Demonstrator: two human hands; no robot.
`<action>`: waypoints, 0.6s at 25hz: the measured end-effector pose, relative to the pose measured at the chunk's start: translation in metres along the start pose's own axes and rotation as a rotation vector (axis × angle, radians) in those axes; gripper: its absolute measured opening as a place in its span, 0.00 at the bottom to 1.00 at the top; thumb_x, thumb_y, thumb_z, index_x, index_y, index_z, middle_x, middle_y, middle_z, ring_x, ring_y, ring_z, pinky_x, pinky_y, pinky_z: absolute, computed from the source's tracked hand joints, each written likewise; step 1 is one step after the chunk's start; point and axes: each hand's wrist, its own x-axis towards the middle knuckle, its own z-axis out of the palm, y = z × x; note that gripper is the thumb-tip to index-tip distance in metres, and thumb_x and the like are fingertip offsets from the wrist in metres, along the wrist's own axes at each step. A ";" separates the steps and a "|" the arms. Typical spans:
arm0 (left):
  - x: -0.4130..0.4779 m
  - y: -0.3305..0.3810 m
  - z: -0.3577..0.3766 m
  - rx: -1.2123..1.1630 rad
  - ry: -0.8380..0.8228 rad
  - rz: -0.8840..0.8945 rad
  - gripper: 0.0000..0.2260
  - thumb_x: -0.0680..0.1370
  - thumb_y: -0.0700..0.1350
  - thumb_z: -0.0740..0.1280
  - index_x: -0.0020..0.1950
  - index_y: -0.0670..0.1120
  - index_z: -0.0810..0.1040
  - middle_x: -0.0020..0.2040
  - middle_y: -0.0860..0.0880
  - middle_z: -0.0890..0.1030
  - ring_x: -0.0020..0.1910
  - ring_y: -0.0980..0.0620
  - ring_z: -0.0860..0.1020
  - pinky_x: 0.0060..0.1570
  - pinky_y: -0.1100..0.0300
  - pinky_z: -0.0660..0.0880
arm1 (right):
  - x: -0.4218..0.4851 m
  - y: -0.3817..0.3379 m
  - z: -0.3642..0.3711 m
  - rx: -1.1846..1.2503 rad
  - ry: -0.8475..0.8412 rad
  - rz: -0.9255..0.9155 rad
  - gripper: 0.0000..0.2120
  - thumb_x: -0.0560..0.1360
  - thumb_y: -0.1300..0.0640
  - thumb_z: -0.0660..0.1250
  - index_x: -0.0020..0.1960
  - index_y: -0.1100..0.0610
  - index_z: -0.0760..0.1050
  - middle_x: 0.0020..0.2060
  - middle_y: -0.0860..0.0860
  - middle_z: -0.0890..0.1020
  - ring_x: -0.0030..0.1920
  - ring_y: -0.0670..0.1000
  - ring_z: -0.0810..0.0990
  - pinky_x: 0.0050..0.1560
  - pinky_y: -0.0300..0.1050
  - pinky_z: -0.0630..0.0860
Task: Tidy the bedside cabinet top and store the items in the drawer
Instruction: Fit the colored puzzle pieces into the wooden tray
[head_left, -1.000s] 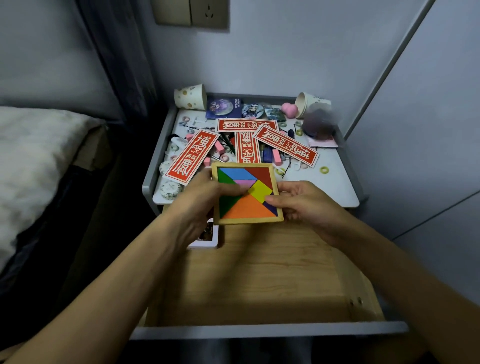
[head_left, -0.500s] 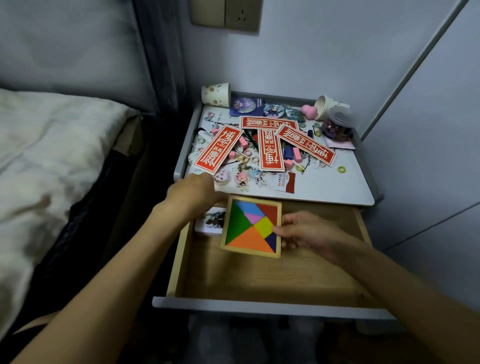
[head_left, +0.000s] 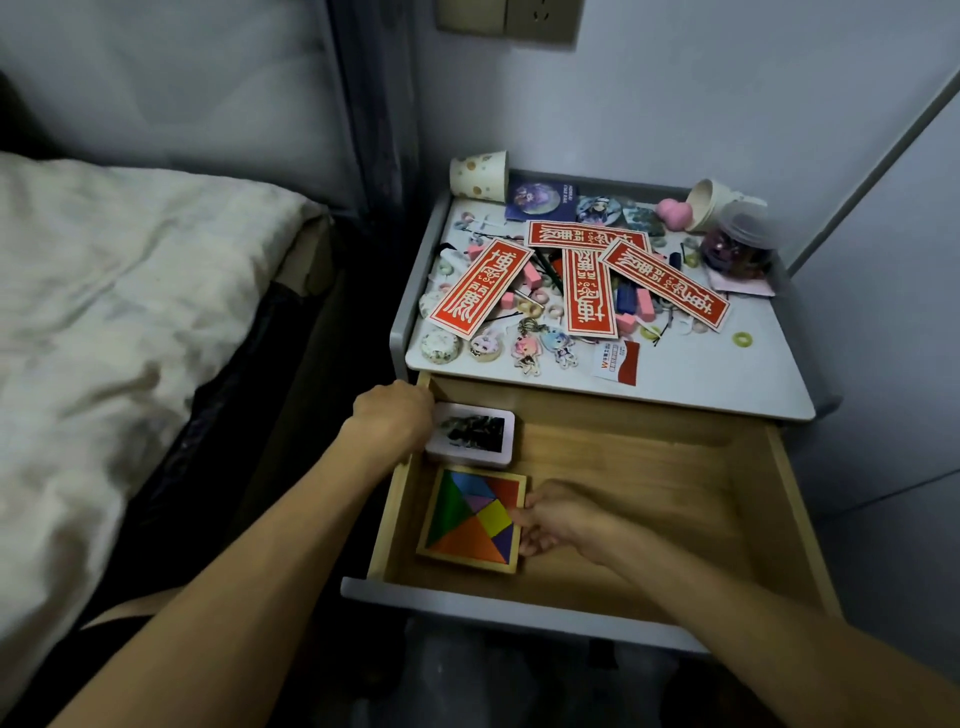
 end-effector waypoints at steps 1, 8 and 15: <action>0.000 0.000 -0.002 -0.001 -0.009 0.003 0.10 0.78 0.39 0.63 0.59 0.43 0.77 0.55 0.44 0.81 0.53 0.44 0.82 0.54 0.52 0.79 | 0.000 -0.003 0.002 -0.009 0.012 -0.001 0.13 0.81 0.58 0.61 0.61 0.65 0.73 0.41 0.57 0.81 0.34 0.48 0.80 0.34 0.38 0.79; 0.001 0.001 0.000 0.037 -0.035 0.001 0.05 0.78 0.39 0.65 0.43 0.44 0.72 0.36 0.47 0.76 0.48 0.48 0.82 0.46 0.57 0.79 | 0.002 -0.017 0.018 -0.288 0.061 -0.102 0.13 0.83 0.55 0.58 0.54 0.64 0.75 0.34 0.55 0.80 0.30 0.47 0.79 0.31 0.35 0.77; 0.002 0.002 -0.003 0.058 -0.058 0.022 0.04 0.79 0.40 0.65 0.53 0.43 0.76 0.36 0.47 0.74 0.51 0.48 0.82 0.48 0.57 0.79 | 0.007 -0.021 0.017 -0.496 0.172 -0.136 0.15 0.82 0.52 0.60 0.44 0.61 0.76 0.29 0.53 0.80 0.24 0.45 0.77 0.24 0.34 0.72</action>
